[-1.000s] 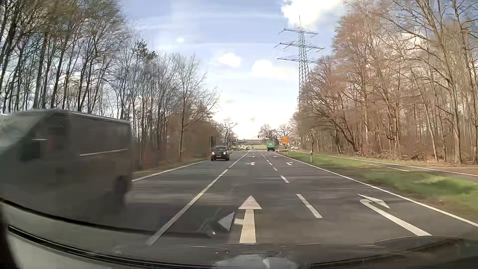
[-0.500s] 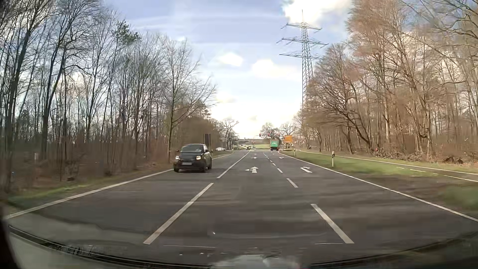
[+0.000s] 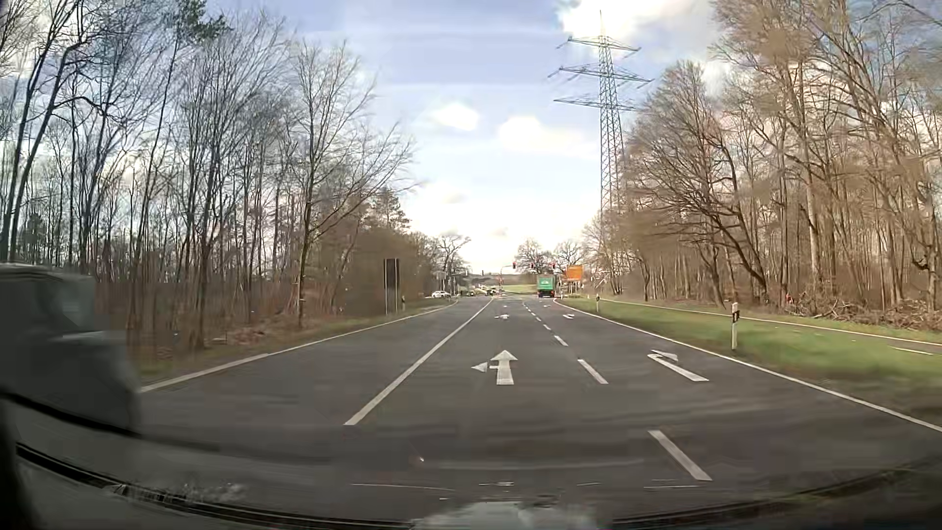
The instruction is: Follow the waypoints while adhering to traffic rules and regulations
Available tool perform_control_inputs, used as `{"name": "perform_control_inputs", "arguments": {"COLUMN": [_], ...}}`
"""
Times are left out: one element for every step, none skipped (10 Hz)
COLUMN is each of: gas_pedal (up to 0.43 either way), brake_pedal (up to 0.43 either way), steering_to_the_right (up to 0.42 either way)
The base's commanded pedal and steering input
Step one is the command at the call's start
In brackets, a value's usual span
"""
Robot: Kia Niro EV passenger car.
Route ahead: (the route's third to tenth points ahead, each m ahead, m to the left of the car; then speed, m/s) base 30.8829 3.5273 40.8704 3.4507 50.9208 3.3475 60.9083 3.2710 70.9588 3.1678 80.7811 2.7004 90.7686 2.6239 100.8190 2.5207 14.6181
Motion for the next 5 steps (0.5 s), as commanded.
{"name": "perform_control_inputs", "arguments": {"gas_pedal": [0.000,0.000,0.000,0.000,0.000], "brake_pedal": [0.171,0.171,0.177,0.171,0.177], "steering_to_the_right": [-0.001,-0.001,-0.001,-0.001,0.000]}}
